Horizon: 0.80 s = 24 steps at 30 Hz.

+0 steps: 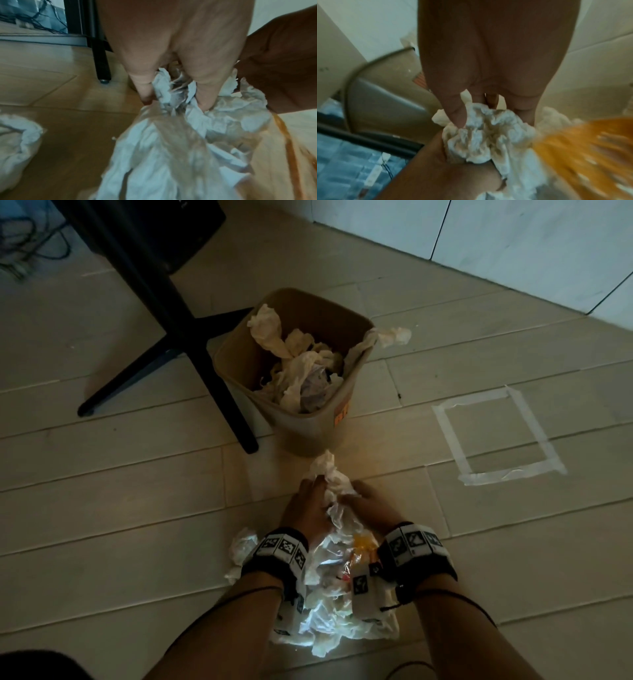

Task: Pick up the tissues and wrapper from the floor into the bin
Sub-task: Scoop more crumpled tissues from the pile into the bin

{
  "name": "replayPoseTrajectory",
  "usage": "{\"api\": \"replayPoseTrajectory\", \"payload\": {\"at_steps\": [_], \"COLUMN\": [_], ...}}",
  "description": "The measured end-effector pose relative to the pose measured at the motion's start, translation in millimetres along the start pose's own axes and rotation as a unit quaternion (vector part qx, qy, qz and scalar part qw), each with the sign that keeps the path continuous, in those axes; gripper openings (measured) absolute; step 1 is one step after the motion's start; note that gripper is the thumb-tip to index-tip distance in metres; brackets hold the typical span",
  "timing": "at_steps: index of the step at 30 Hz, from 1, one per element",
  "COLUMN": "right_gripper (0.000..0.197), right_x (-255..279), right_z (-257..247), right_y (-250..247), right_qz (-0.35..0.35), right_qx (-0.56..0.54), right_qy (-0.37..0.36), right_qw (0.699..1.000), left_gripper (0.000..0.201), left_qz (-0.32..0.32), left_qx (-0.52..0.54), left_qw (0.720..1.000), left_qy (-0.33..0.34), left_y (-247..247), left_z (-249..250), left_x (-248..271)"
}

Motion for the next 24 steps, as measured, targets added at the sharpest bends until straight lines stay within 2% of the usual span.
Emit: {"api": "replayPoseTrajectory", "payload": {"at_steps": [3,7,9,16,20,21,24], "right_gripper": [0.022,0.034,0.038,0.024,0.021,0.024,0.038], "right_x": [27,67,84,150,144,143,120], "right_z": [-27,-72,-94,-181,-240,-269,-303], "right_y": [-7,-20,-27,-56,-66,-51,-53], "right_qz": [-0.003,-0.006,-0.004,-0.027,0.01,0.01,0.015], "right_qx": [-0.061,-0.104,-0.067,0.027,0.032,0.043,0.033], "right_qy": [-0.034,-0.087,-0.113,-0.234,-0.32,-0.355,-0.376], "right_qw": [0.998,0.991,0.991,0.971,0.947,0.934,0.926], "left_gripper": [0.058,0.051,0.048,0.057,0.044,0.044,0.048], "left_qz": [0.053,0.125,0.157,0.197,0.255,0.306,0.362], "left_qx": [0.039,0.07,0.083,0.17,0.175,0.161,0.105], "left_qw": [0.997,0.984,0.973,0.925,0.897,0.882,0.879], "left_qy": [0.043,0.104,0.143,0.278,0.315,0.319,0.291], "left_y": [-26,-65,-85,-158,-207,-239,-266], "left_z": [18,49,65,122,145,137,146], "left_x": [18,44,61,101,79,80,46]}}
Point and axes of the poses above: each hand's wrist, its own x-axis away from the middle knuckle, its own y-axis out of the palm, z = x × y, the point moved 3 cm from there along -x, towards the middle knuckle, and after that the axes turned 4 degrees about -z, right-handed, at the moved point
